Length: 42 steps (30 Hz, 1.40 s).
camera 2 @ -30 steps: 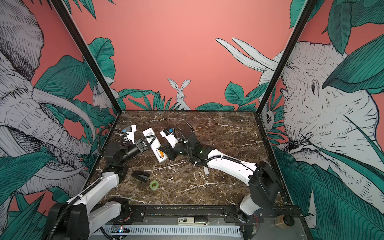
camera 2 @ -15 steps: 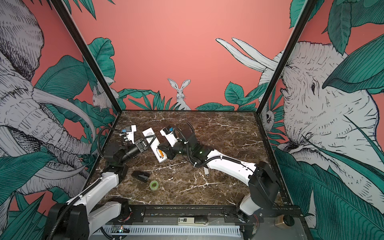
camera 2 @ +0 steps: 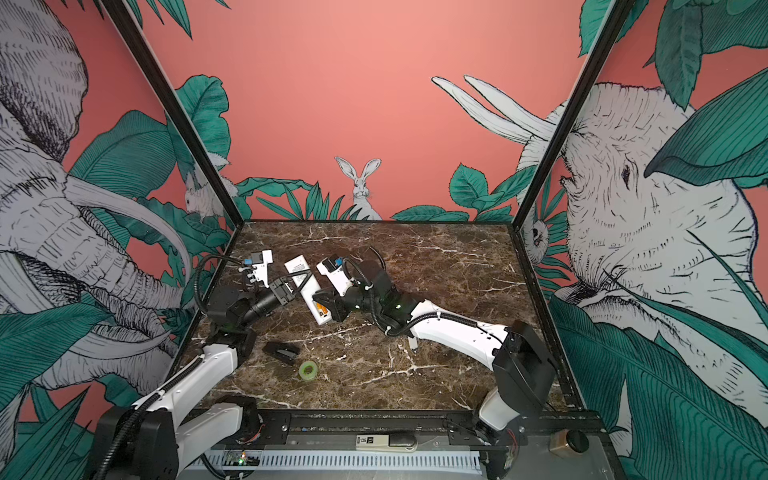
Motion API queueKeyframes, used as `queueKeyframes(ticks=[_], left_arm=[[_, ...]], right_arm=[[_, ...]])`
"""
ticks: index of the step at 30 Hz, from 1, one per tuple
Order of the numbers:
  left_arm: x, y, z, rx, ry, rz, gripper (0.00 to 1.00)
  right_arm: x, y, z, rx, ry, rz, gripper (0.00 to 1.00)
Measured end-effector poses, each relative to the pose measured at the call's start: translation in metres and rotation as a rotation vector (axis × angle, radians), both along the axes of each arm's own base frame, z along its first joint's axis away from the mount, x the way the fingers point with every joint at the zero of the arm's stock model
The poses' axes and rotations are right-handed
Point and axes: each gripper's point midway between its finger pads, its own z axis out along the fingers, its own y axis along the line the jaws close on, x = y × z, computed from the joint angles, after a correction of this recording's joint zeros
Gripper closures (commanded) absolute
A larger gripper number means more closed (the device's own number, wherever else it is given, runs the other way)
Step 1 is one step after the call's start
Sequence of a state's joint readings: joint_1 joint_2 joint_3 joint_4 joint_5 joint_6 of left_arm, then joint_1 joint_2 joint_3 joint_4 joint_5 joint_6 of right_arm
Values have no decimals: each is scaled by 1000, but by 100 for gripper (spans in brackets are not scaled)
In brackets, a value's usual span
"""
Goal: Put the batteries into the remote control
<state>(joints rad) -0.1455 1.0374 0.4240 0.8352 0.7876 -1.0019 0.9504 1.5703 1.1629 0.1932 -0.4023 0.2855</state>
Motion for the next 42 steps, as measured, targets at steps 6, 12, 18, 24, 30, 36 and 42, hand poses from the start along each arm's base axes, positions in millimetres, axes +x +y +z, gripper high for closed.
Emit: queueKeyframes(ticks=[6,12,18,24,30,36,42], left_arm=[[0,0,0,0,0,2,100],[2,1,-3,4,12,13,100],[4,2,-5,8,16,22,100],[4,3,-5,10,14,26,100],[4,3,-5,11,11,28,100],[4,3,-4,10,10,27,100],[4,3,-4,10,10,28,100]], right_arm=[[0,2,-5,-8,3,1,100],[-1,4,-15,-25,4,2,100],[1,4,-18,-36,-15,-2,99],[1,5,-19,-37,-22,0,89],[-1,8,-21,-41,-26,11,79],[-7,10,-28,-61,-15,23,74],[-7,10,-28,-62,-16,25,71]])
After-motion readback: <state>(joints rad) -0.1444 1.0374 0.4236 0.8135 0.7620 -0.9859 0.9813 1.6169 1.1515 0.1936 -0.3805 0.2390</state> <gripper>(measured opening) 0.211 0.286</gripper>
